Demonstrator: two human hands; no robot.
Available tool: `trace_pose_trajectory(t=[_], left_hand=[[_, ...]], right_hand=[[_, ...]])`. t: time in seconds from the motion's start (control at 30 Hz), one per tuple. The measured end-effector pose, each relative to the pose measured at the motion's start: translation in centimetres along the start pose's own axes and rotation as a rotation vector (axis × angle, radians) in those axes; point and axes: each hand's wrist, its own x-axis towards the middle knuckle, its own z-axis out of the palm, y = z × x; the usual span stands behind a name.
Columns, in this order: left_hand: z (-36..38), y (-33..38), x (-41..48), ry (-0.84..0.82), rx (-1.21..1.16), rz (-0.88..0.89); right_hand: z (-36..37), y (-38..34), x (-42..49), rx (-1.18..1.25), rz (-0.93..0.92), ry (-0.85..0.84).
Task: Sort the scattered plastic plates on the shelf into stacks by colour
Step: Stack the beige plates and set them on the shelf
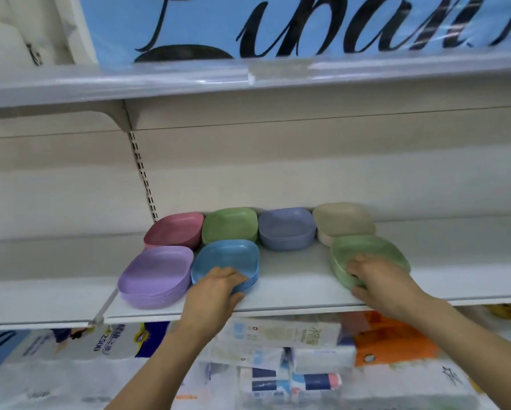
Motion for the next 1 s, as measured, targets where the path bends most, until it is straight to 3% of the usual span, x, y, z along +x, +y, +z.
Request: trace_pose_trajectory(t=[0.37,0.83,1.0], left_hand=[[0.1,0.6,0.2,-0.037,0.038,-0.036],[-0.3,1.2,0.8,-0.1,0.114,-0.049],[-0.4,0.8,0.1,-0.062,0.151,-0.055]], right_hand=[[0.5,-9.4,4.1,0.138,-0.245,0.037],[0.7,-9.3,4.0,0.066,-0.27,0.031],[1.1,-7.1,2.7,0.144,-0.265,0.172]])
